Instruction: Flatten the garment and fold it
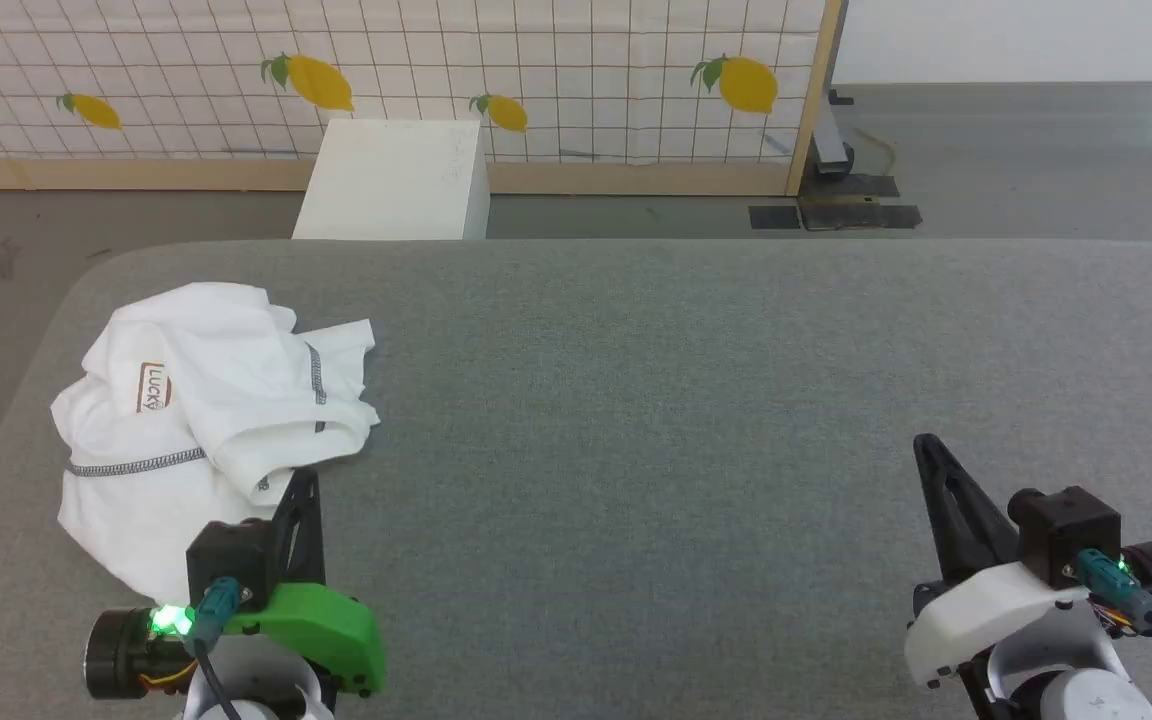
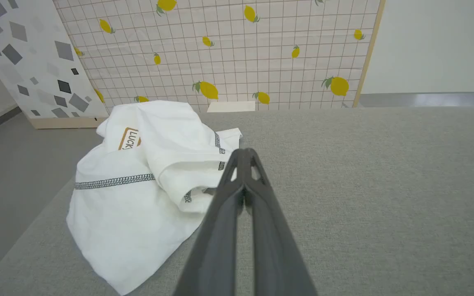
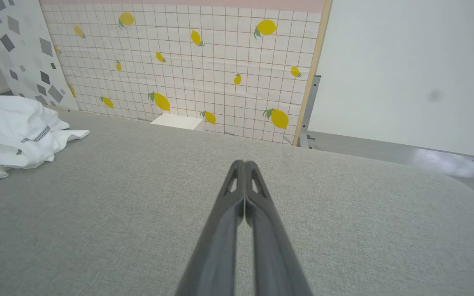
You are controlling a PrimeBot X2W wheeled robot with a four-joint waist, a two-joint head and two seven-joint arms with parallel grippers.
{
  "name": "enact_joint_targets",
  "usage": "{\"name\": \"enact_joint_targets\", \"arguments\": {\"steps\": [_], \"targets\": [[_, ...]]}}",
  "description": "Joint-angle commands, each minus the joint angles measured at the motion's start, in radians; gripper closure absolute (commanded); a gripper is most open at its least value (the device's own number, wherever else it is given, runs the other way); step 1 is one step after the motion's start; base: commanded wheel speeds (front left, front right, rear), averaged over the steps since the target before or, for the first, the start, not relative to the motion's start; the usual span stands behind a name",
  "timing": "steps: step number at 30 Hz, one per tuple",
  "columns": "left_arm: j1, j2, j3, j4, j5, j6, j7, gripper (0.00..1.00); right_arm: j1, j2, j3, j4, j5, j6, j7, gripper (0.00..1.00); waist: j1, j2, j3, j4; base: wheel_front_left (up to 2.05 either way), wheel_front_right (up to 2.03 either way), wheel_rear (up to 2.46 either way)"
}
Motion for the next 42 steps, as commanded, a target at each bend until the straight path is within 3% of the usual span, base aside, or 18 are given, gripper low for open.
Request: {"name": "enact_joint_targets", "arguments": {"steps": [1, 21, 22, 25, 26, 27, 42], "targets": [[-0.014, -0.005, 0.004, 0.003, 0.013, -0.001, 0.001, 1.00, -0.001, 0.001, 0.001, -0.005, -0.005, -0.002, 0.000, 1.00, 0.0000, 0.0000, 0.000, 0.000, 0.00, 0.00, 0.00], [-0.014, -0.005, 0.004, 0.003, 0.013, -0.001, 0.001, 1.00, -0.001, 0.001, 0.001, -0.005, -0.005, -0.002, 0.000, 1.00, 0.0000, 0.0000, 0.000, 0.000, 0.00, 0.00, 0.00], [0.000, 0.000, 0.000, 0.000, 0.000, 0.000, 0.000, 0.00, 0.000, 0.000, 0.000, 0.000, 0.000, 0.000, 0.000, 0.00, 0.0000, 0.0000, 0.000, 0.000, 0.00, 0.00, 0.00], [0.001, 0.000, -0.002, 0.000, -0.005, 0.000, 0.000, 0.00, 0.000, 0.000, 0.000, 0.001, 0.001, 0.000, 0.000, 0.00, 0.0000, 0.0000, 0.000, 0.000, 0.00, 0.00, 0.00], [0.001, 0.000, -0.003, 0.000, -0.006, 0.000, -0.001, 1.00, 0.000, 0.000, -0.001, 0.001, 0.001, 0.000, -0.001, 1.00, 0.0000, 0.0000, 0.000, 0.000, 0.00, 0.00, 0.00], [0.001, 0.000, -0.003, 0.000, -0.005, 0.000, 0.000, 0.00, 0.000, 0.000, 0.000, 0.001, 0.000, 0.000, 0.000, 0.00, 0.0000, 0.0000, 0.000, 0.000, 0.00, 0.00, 0.00], [0.013, 0.000, 0.000, -0.012, -0.032, -0.002, -0.034, 0.00, -0.005, 0.000, -0.049, 0.024, 0.051, 0.000, -0.034, 0.00, 0.0000, 0.0000, 0.001, 0.001, 0.00, 0.00, 0.00]]}}
